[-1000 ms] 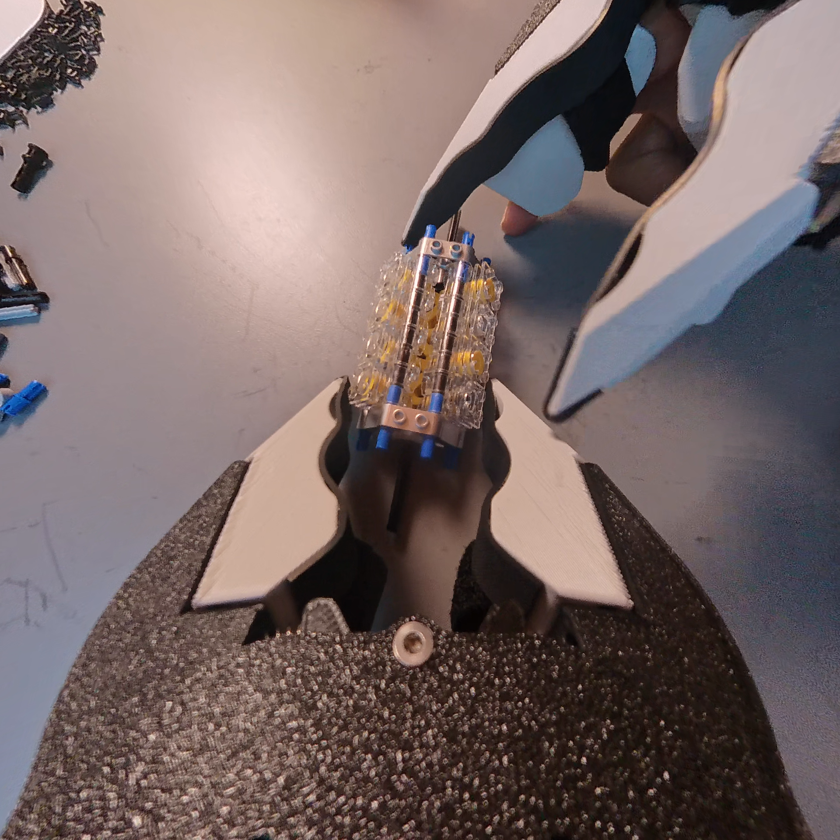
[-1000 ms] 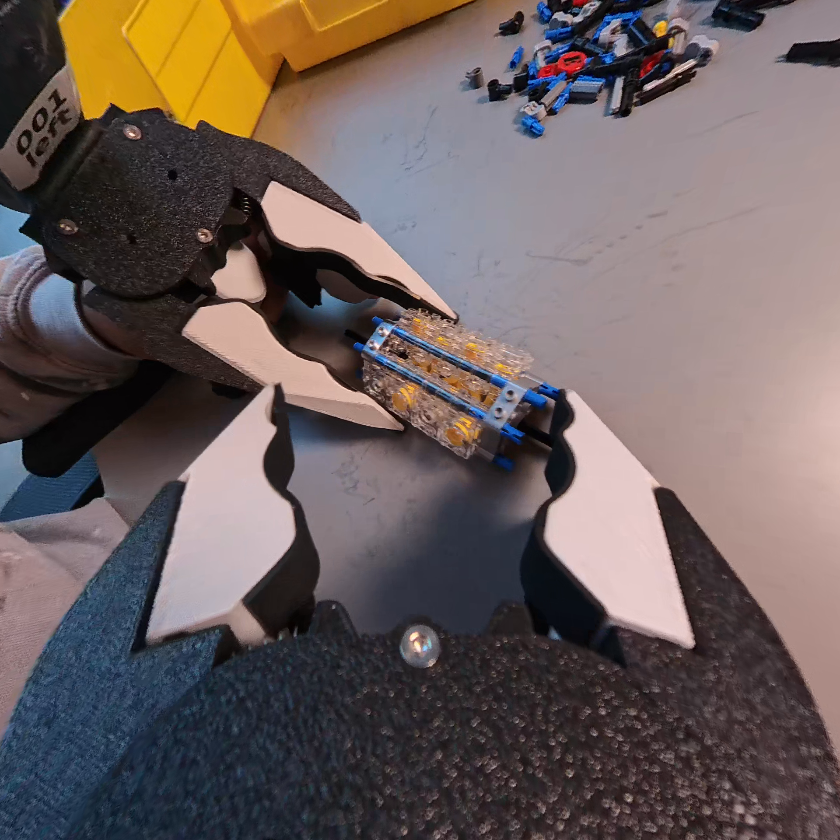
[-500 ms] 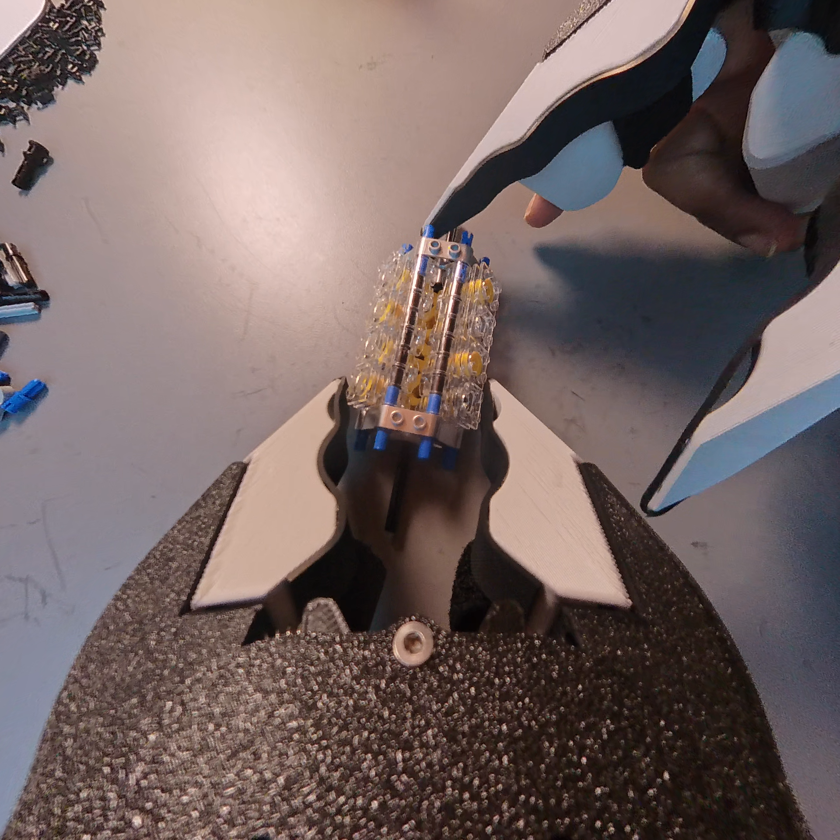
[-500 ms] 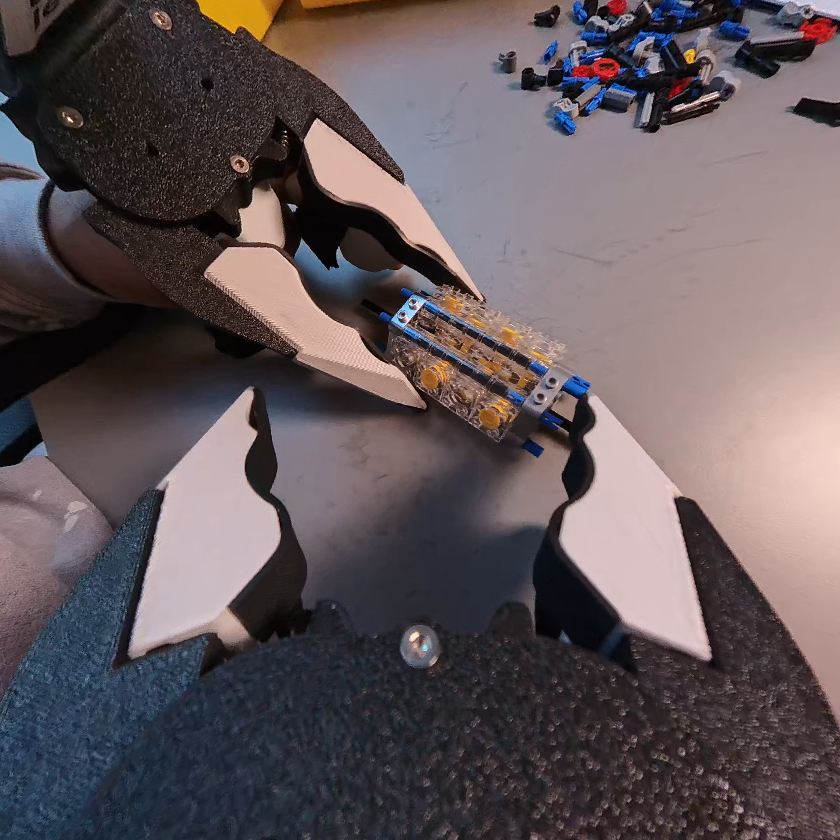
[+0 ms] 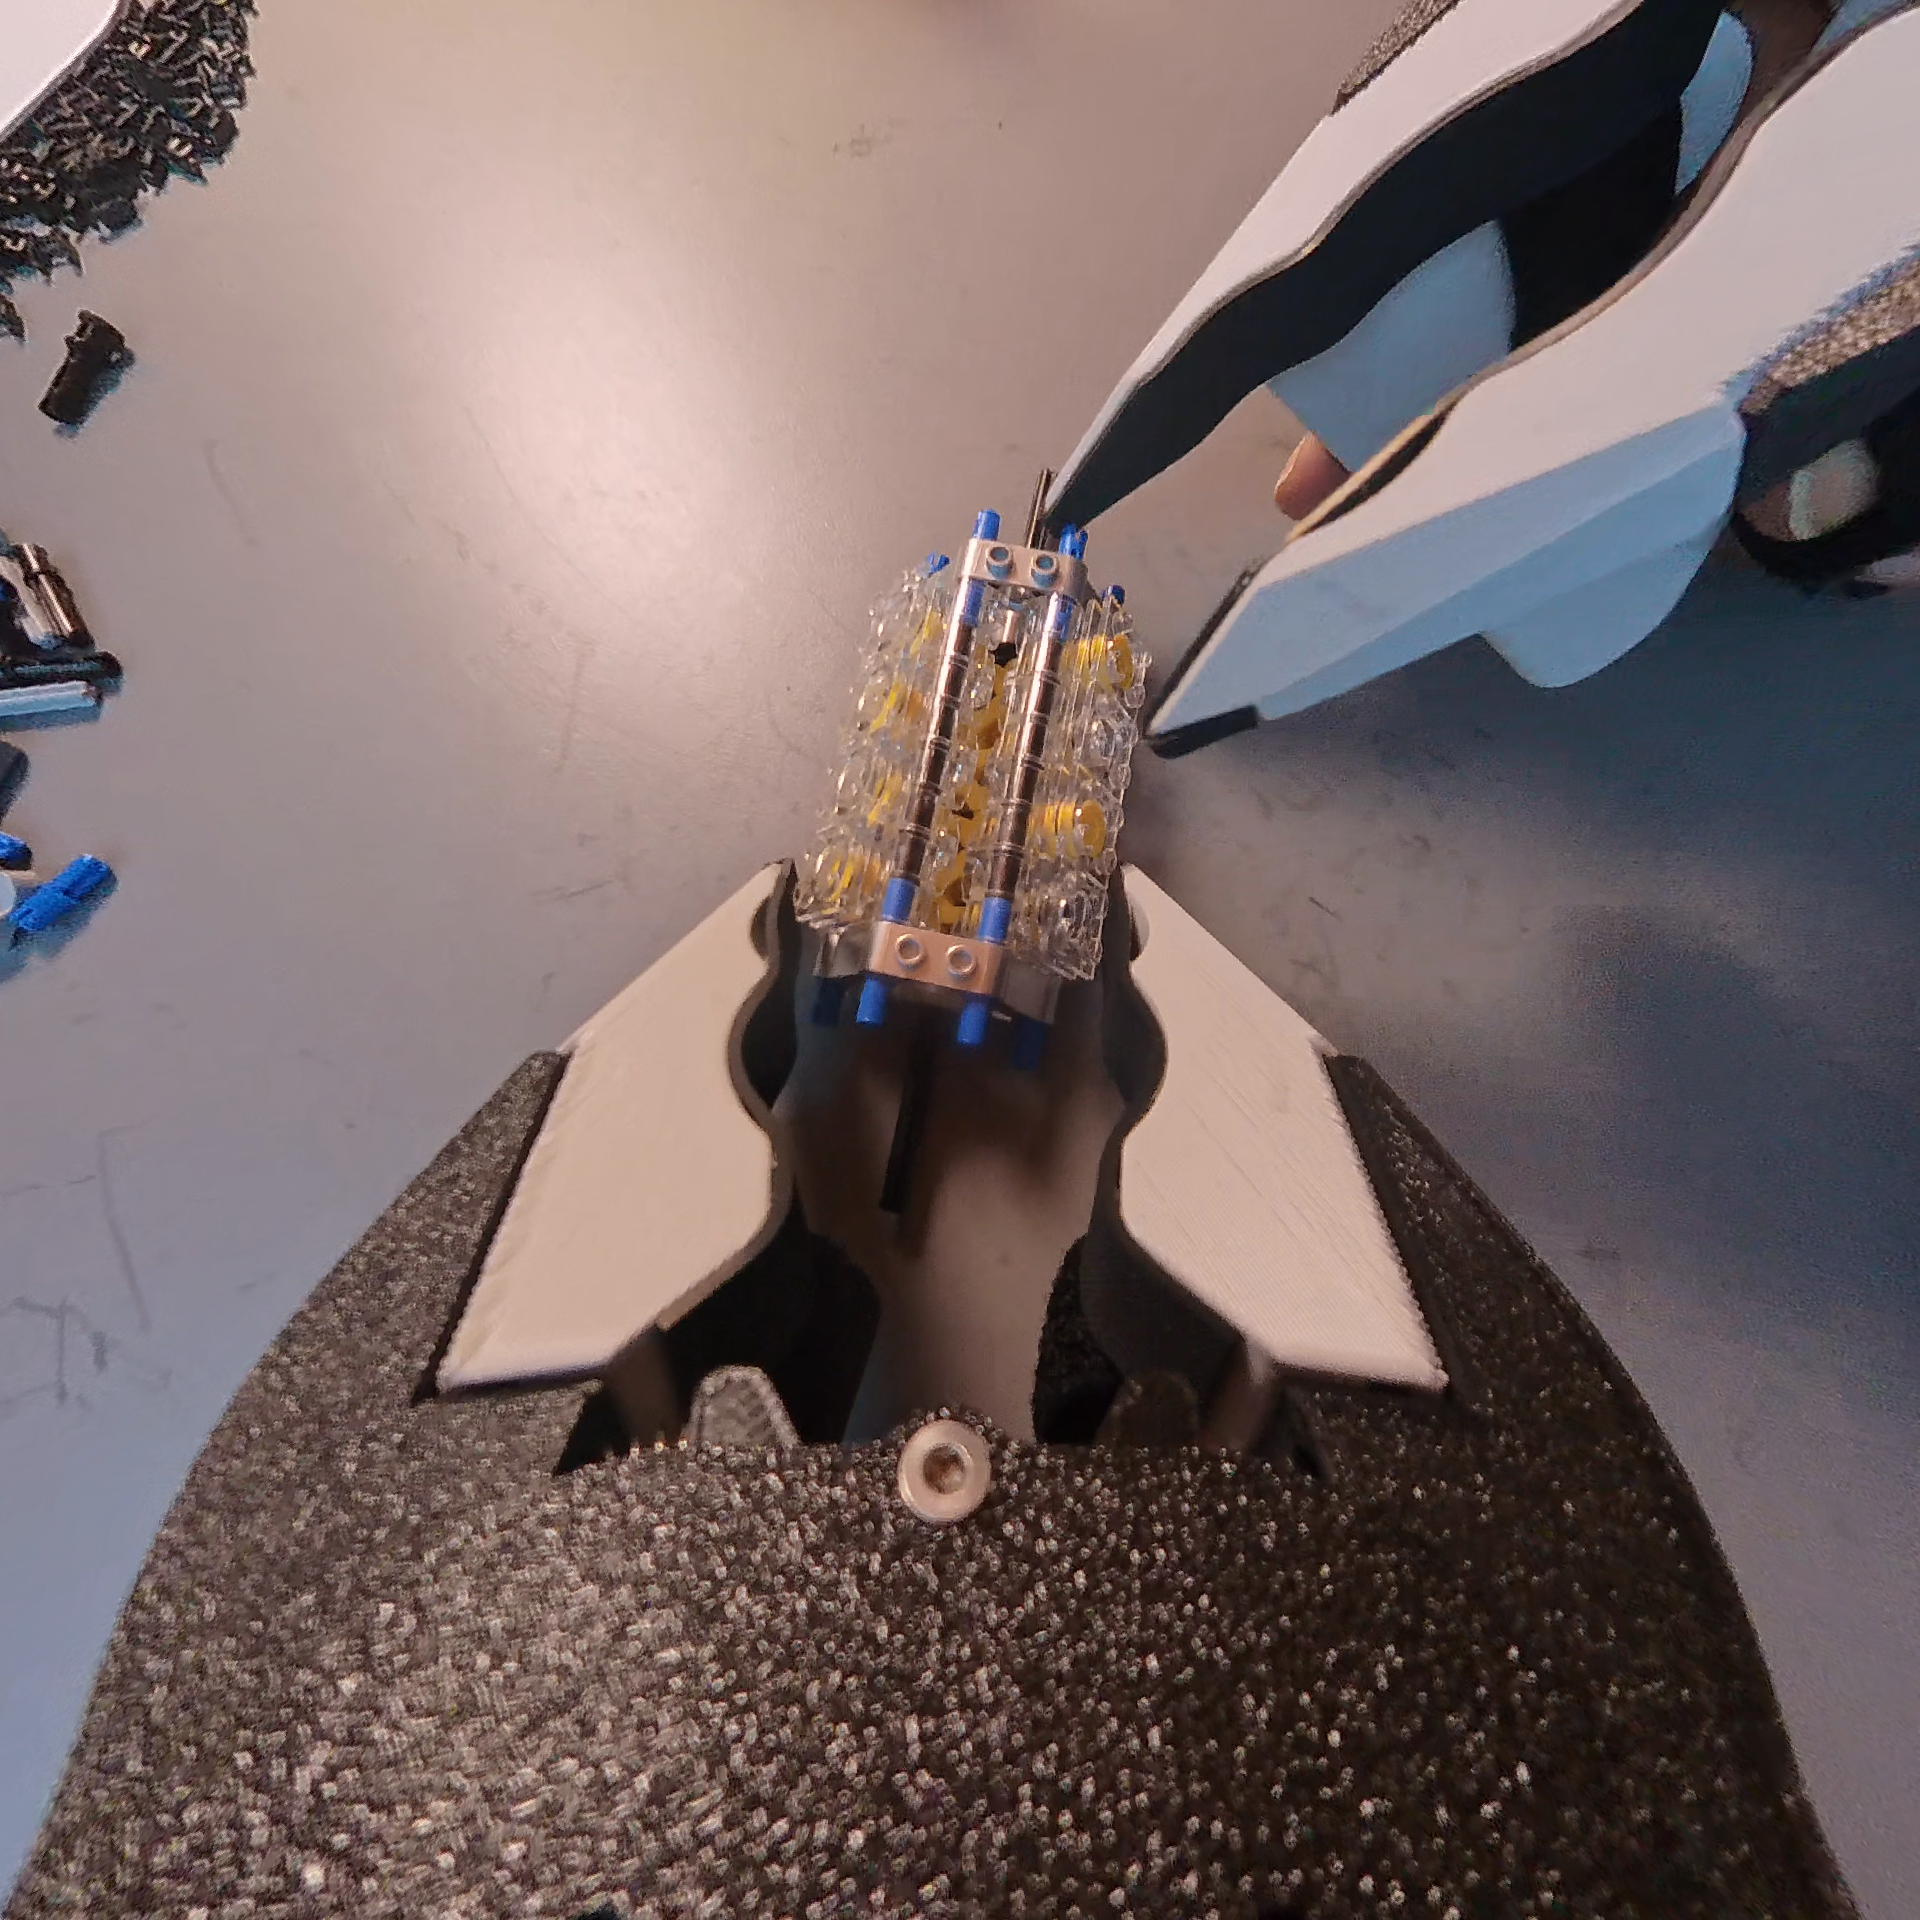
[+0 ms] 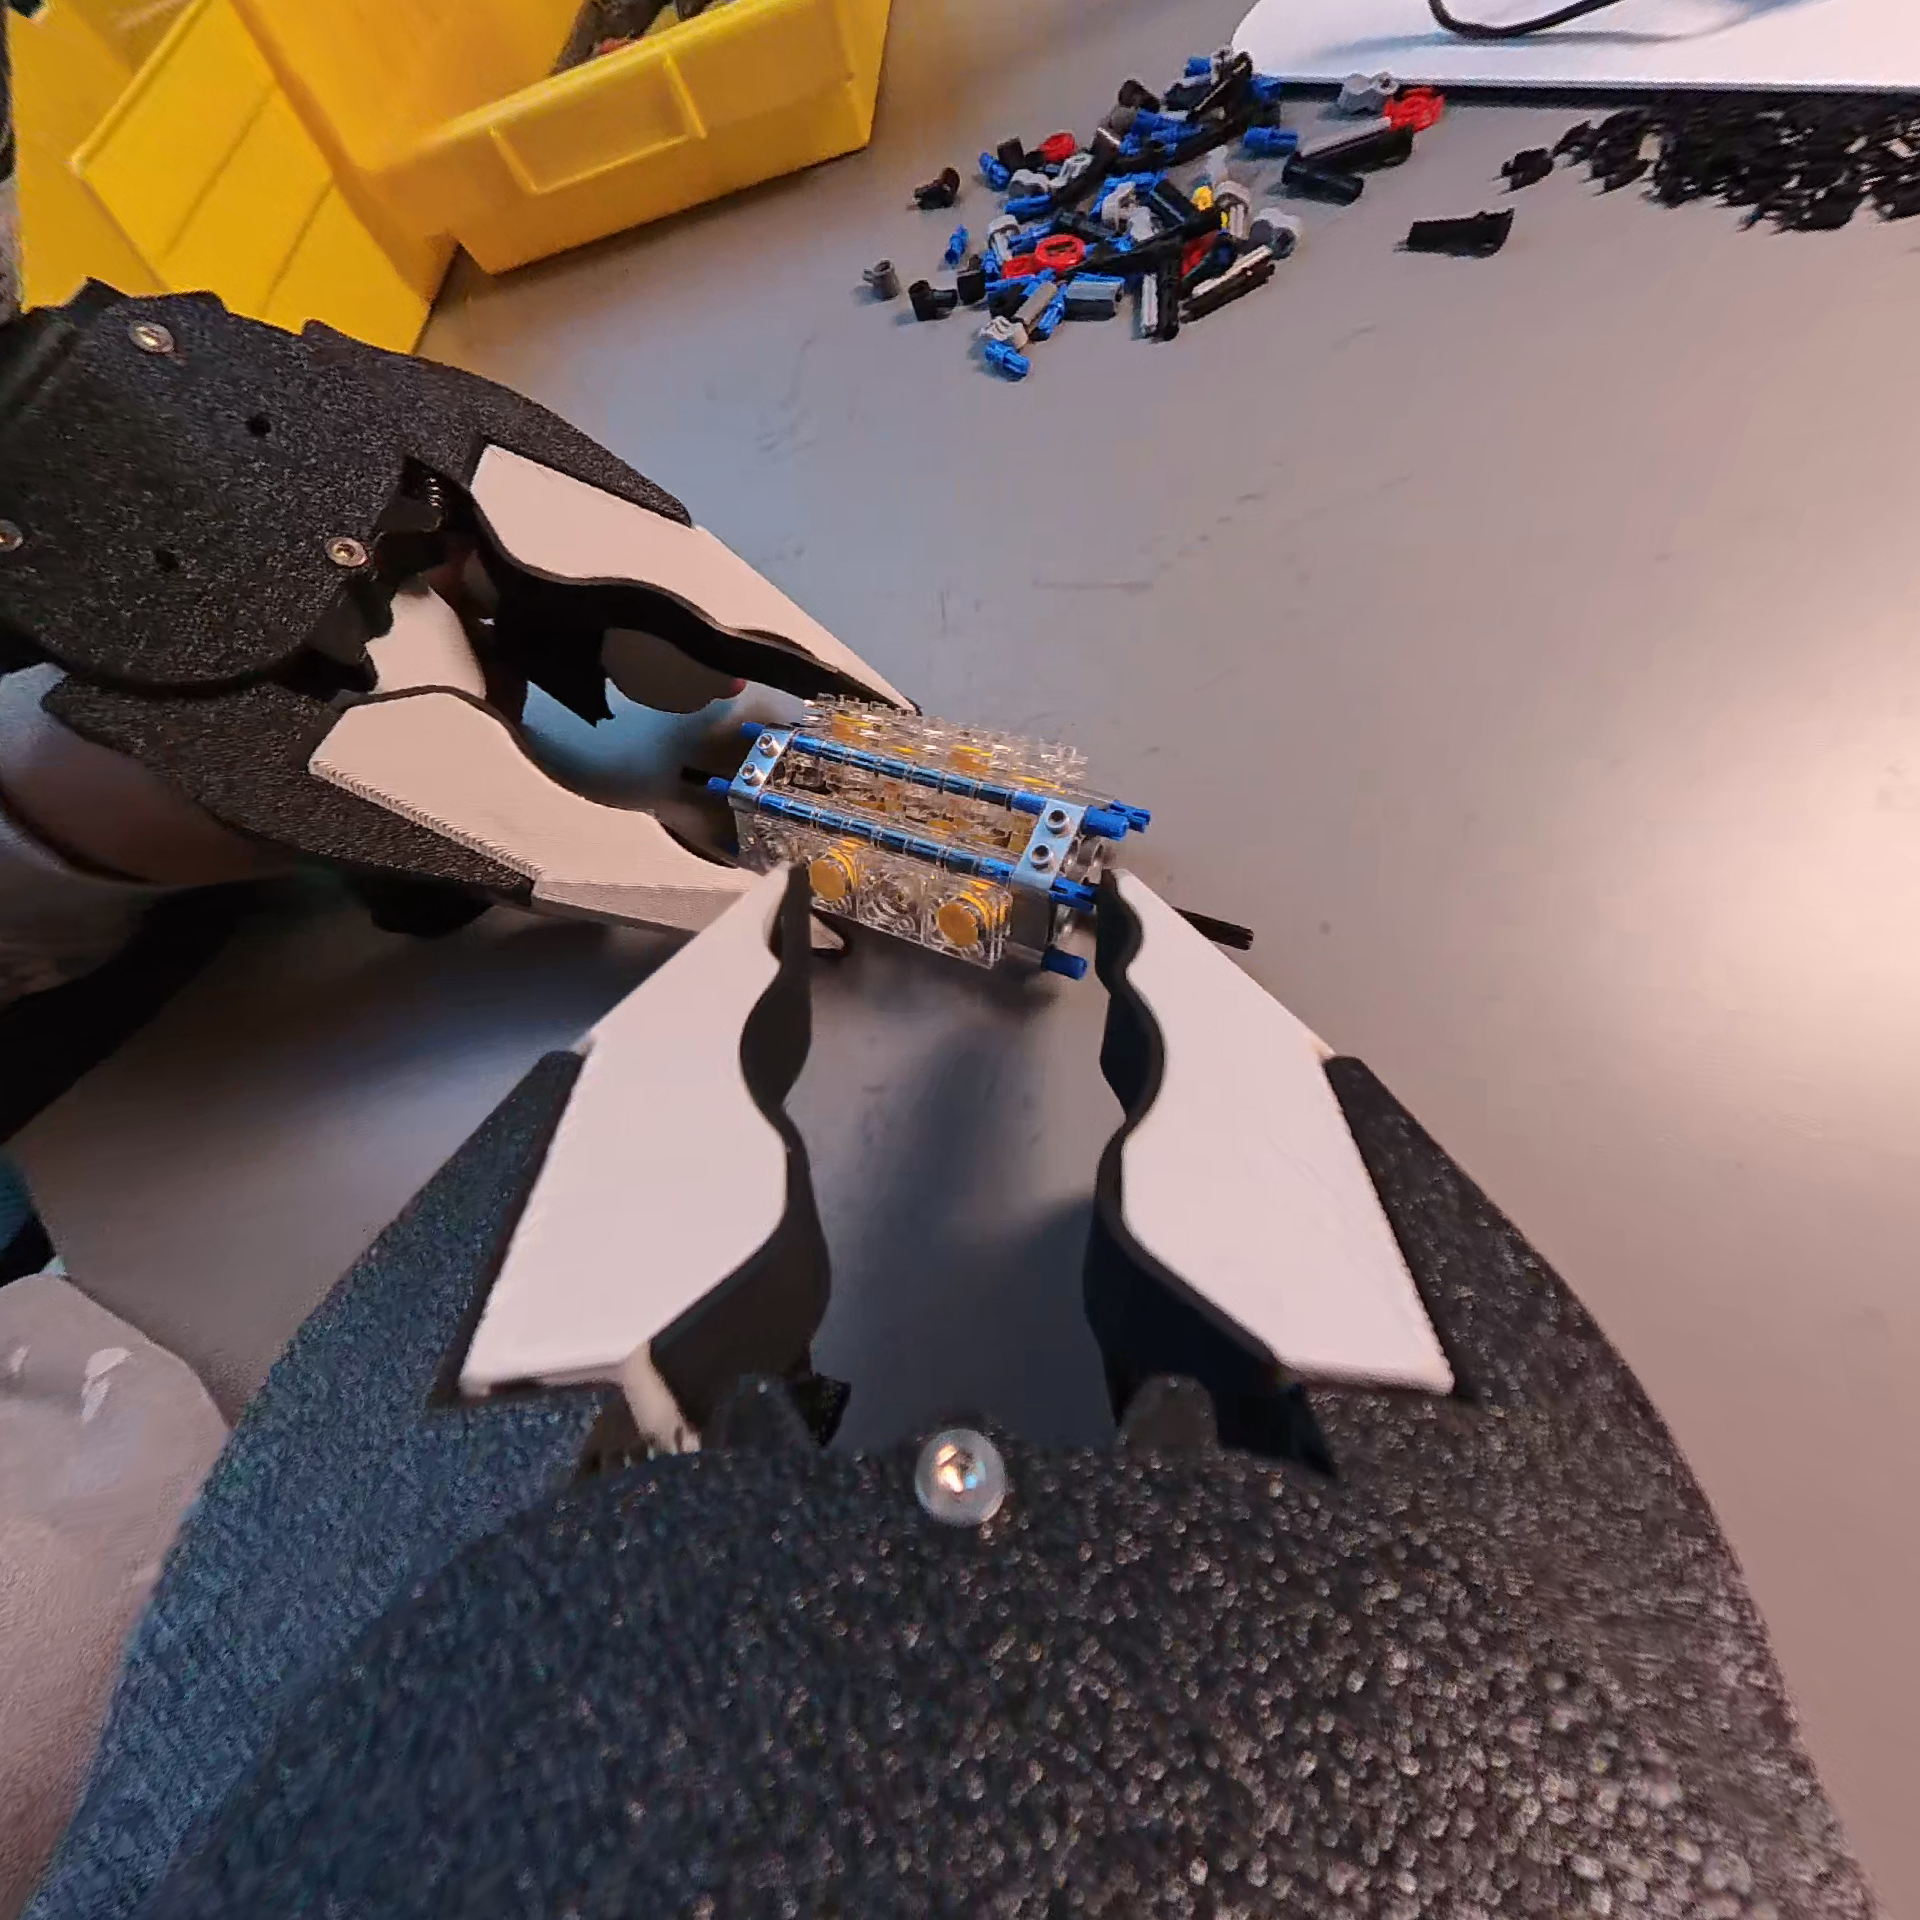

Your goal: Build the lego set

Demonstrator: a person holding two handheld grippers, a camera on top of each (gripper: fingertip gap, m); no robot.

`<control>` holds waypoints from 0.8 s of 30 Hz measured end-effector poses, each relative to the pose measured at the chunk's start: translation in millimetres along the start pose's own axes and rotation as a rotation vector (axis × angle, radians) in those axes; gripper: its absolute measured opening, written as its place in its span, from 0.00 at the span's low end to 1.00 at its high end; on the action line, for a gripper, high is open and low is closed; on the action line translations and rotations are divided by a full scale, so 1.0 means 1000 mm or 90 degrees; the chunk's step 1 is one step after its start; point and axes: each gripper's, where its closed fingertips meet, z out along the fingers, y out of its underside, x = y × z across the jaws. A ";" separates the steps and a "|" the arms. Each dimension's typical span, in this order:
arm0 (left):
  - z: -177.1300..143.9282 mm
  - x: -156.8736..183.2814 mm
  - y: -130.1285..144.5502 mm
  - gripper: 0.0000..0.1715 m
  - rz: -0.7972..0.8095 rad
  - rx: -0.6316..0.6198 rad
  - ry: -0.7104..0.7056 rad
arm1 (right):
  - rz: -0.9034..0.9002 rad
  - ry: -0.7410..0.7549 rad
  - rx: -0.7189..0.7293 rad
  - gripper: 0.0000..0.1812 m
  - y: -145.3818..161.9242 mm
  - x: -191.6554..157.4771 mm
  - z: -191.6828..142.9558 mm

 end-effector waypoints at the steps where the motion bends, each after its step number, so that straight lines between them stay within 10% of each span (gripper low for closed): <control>1: 0.000 0.000 0.000 0.33 -0.001 0.000 -0.001 | 0.005 0.007 -0.005 0.27 0.001 0.002 0.001; 24: -0.001 -0.004 0.002 0.34 -0.014 -0.009 -0.029 | -0.056 0.066 -0.046 0.24 0.009 0.001 0.012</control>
